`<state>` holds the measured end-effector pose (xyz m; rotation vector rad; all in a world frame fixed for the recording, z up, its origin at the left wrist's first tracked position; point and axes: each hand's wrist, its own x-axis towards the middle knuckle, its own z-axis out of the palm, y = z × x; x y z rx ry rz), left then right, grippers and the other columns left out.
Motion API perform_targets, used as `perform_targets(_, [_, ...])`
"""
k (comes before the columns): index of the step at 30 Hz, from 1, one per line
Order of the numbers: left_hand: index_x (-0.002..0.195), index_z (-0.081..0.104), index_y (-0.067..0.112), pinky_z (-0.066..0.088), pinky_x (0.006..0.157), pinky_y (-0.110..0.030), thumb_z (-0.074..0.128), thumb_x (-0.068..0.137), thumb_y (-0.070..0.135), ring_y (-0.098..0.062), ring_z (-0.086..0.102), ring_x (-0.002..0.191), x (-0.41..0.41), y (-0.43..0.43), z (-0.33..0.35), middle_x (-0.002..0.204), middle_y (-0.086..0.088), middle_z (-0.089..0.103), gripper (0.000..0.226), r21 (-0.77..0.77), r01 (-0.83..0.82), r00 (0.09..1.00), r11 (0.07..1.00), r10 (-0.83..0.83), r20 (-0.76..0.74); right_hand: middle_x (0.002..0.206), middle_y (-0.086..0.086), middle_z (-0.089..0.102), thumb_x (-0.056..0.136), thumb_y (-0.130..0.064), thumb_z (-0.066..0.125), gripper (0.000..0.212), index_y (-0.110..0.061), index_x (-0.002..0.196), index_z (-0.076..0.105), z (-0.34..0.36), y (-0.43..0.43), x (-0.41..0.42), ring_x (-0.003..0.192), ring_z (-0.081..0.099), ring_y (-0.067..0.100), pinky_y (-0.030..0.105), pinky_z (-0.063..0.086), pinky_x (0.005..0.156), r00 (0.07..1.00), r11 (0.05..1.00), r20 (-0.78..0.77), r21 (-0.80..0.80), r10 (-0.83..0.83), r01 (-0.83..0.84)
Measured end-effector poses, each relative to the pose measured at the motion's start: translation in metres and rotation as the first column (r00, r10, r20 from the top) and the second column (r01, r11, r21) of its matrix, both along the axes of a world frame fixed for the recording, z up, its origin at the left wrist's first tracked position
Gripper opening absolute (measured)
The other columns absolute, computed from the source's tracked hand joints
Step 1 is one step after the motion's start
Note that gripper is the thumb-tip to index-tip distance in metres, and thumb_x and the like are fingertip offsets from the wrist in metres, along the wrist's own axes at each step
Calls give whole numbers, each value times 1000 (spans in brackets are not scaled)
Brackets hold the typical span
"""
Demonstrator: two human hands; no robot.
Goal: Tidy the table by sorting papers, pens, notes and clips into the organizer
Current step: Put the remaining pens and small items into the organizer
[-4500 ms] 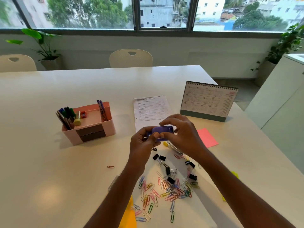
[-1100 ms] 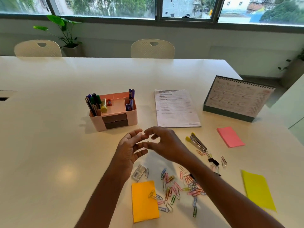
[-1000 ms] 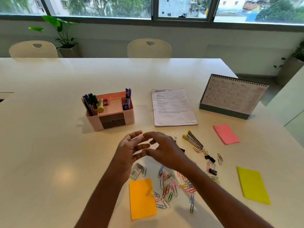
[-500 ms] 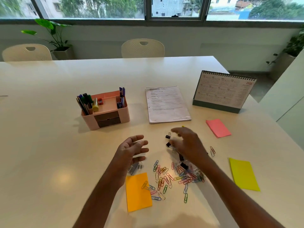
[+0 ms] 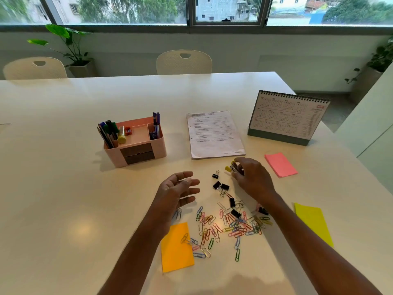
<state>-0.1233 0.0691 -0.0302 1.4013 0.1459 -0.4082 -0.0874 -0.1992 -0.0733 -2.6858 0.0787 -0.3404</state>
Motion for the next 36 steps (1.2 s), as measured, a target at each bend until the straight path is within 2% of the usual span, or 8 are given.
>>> perform_targets(4, [130, 67, 20, 60, 100, -44, 67, 101, 15, -23, 75, 111, 1, -8, 2, 117, -2, 80, 29, 14, 6, 999, 1000, -6, 45, 110, -1, 76, 91, -29, 81, 46, -19, 133, 67, 23, 20, -4, 87, 71, 8, 27, 63, 78, 992, 964, 68, 237, 106, -119])
perform_targets(6, [132, 67, 22, 60, 99, -41, 72, 98, 12, -19, 74, 114, 3, -14, 2, 120, 1, 79, 35, 31, 17, 997, 999, -19, 79, 105, -6, 76, 89, -24, 83, 48, -17, 134, 67, 41, 37, -8, 87, 73, 6, 22, 63, 77, 981, 876, 88, 442, 171, -192])
perform_targets(9, [134, 67, 22, 60, 100, -38, 78, 93, 10, -16, 73, 117, 8, -20, 5, 125, 1, 77, 45, 10, 24, 990, 1000, -25, 138, 107, -5, 75, 89, -18, 83, 51, -23, 137, 64, 61, 61, -8, 99, 74, 13, 35, 65, 84, 949, 701, 60, 660, 309, -270])
perform_targets(12, [135, 67, 19, 61, 97, -38, 78, 92, 9, -18, 74, 114, 13, -19, 7, 119, -2, 78, 46, 12, -59, 973, 998, 55, 223, 112, 0, 74, 89, -13, 82, 52, -26, 136, 63, 74, 81, 0, 108, 73, 18, 42, 64, 89, 902, 604, 70, 721, 426, -341])
perform_targets(18, [131, 72, 15, 63, 92, -30, 82, 87, 6, -12, 77, 105, 26, 7, 10, 110, 4, 81, 46, 109, -243, 905, 964, 184, 384, 119, -3, 74, 87, -13, 85, 51, -19, 134, 66, 94, 101, 22, 109, 73, 15, 40, 64, 92, 840, 592, 90, 669, 535, -449])
perform_targets(24, [125, 76, 20, 60, 89, -21, 87, 82, 13, -4, 75, 100, 40, 40, 12, 105, 12, 81, 45, 267, -337, 859, 903, 178, 480, 121, -4, 73, 85, -21, 87, 48, -16, 130, 71, 119, 120, 57, 105, 74, 11, 39, 65, 90, 747, 641, 80, 458, 660, -616])
perform_targets(30, [122, 77, 19, 55, 84, -10, 88, 82, 11, 0, 73, 98, 56, 65, 15, 105, 11, 80, 43, 293, -424, 803, 857, 206, 560, 115, -3, 73, 85, -20, 88, 45, -14, 127, 72, 144, 148, 88, 101, 73, 12, 35, 65, 85, 638, 601, 52, 285, 768, -747])
perform_targets(36, [125, 72, 30, 62, 94, -30, 84, 88, 27, -2, 73, 109, 70, 81, 9, 113, 16, 78, 39, 214, -508, 794, 834, 358, 491, 108, 0, 75, 83, -19, 89, 43, -9, 122, 73, 167, 177, 129, 95, 75, 14, 31, 65, 87, 614, 595, 44, 202, 788, -778])
